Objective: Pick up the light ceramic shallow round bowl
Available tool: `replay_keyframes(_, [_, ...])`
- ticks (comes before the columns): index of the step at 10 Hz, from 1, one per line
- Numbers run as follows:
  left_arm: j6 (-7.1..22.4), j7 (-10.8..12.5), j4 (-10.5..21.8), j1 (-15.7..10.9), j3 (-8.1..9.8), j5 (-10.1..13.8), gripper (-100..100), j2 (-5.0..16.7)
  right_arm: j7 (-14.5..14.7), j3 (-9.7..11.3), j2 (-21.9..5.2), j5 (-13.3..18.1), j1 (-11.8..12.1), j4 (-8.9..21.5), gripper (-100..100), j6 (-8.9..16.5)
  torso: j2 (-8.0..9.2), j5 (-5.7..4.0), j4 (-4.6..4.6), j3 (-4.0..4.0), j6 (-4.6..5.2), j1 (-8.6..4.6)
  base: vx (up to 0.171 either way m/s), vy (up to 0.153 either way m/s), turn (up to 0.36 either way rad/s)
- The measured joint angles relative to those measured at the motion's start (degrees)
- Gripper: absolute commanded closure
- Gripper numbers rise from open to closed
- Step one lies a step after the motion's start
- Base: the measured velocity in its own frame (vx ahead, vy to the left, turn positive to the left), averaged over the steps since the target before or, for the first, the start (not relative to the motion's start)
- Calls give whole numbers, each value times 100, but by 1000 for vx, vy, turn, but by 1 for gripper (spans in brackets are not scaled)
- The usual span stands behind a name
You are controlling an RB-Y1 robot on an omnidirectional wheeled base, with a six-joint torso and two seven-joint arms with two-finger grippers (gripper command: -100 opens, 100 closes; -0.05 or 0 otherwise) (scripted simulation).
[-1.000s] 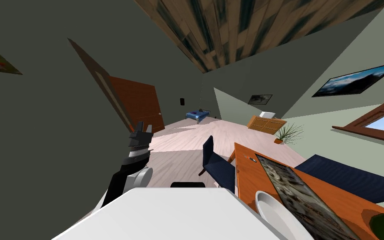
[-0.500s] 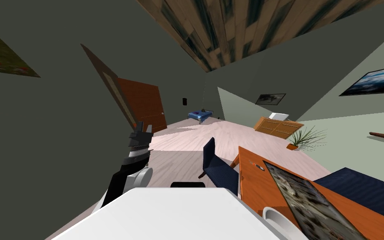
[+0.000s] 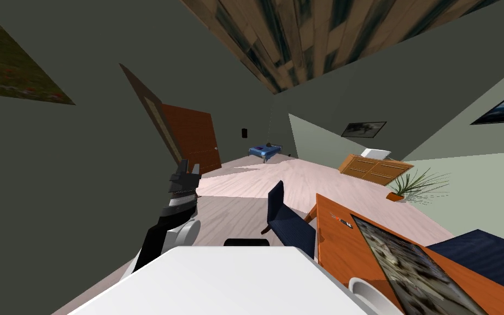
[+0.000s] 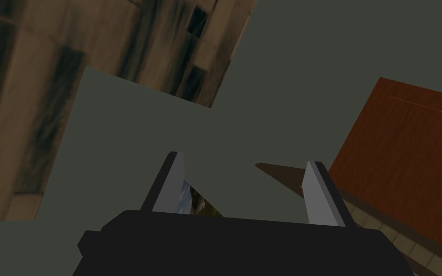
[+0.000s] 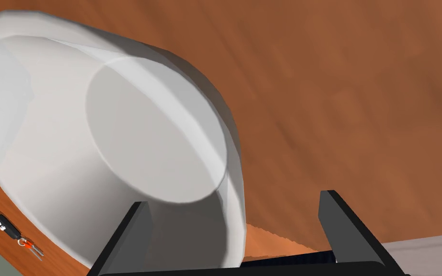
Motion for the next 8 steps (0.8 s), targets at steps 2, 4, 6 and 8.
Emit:
replay_keyframes(2, [0,0,0,0,0,0,0,0,-2,-3,-1,-1,0,-1,100,1,-3,-1,-1,-2,-1,3,0,0,0])
replay_keyframes(4, [0,0,0,0,0,0,0,0,-4,-3,1,-3,0,-3,100,-1,-4,-1,-2,-3,-2,2,0,0,0])
replay_keyframes(6, [0,0,0,0,0,0,0,0,-5,-3,1,-3,0,-3,100,-1,-4,-1,-2,-3,-2,2,6,2,-46])
replay_keyframes(8, [0,0,0,1,0,0,0,0,28,-79,-107,-37,153,-236,100,64,-8,4,-4,-5,2,13,19,12,-103])
